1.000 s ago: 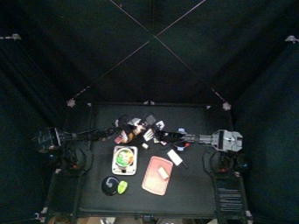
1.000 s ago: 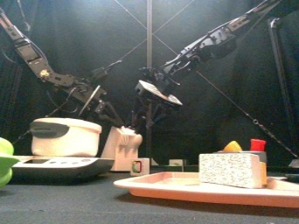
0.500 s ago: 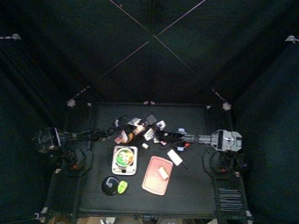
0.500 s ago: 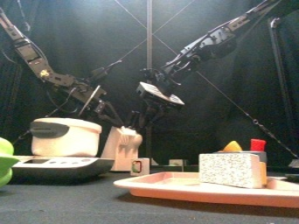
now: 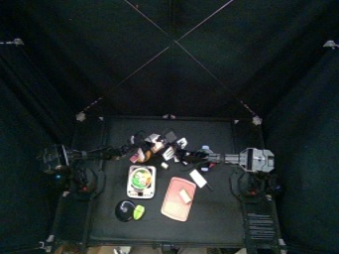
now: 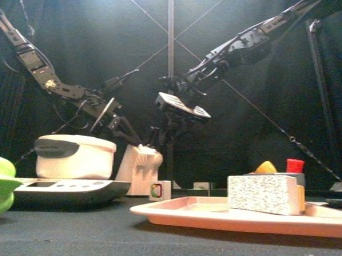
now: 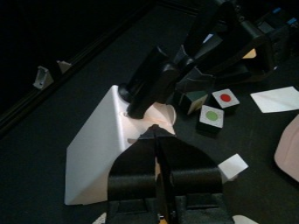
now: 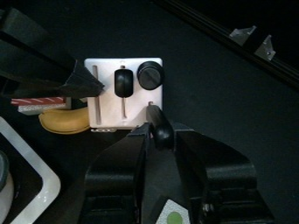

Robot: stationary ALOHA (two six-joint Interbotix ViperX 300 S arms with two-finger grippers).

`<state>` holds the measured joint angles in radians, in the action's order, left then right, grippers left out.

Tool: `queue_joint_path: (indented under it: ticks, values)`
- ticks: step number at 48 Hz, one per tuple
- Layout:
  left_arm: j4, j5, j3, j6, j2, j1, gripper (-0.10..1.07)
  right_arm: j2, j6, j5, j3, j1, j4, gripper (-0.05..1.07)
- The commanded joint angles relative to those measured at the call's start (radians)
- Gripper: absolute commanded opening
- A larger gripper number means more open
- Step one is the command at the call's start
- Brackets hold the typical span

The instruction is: Grab pairing knife

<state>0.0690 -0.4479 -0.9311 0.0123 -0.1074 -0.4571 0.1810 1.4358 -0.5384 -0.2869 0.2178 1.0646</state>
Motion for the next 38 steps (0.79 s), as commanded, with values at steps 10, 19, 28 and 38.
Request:
queue_joint_path:
  ticks: [10,19,28,38]
  values:
    - [0.002,-0.002,0.006,0.0,-0.009,-0.006,0.29,-0.057,0.0,-0.044,0.023,-0.031,0.003,0.65]
    - [0.002,-0.003,0.006,0.0,-0.009,-0.006,0.29,-0.071,0.0,-0.048,0.023,-0.051,0.0,0.64]
    - [0.003,-0.002,0.006,-0.002,-0.009,-0.006,0.29,-0.077,0.0,-0.048,0.018,-0.054,-0.002,0.64]
    - [0.002,-0.002,0.005,0.0,-0.009,-0.006,0.29,-0.075,0.0,-0.049,0.014,-0.049,-0.002,0.64]
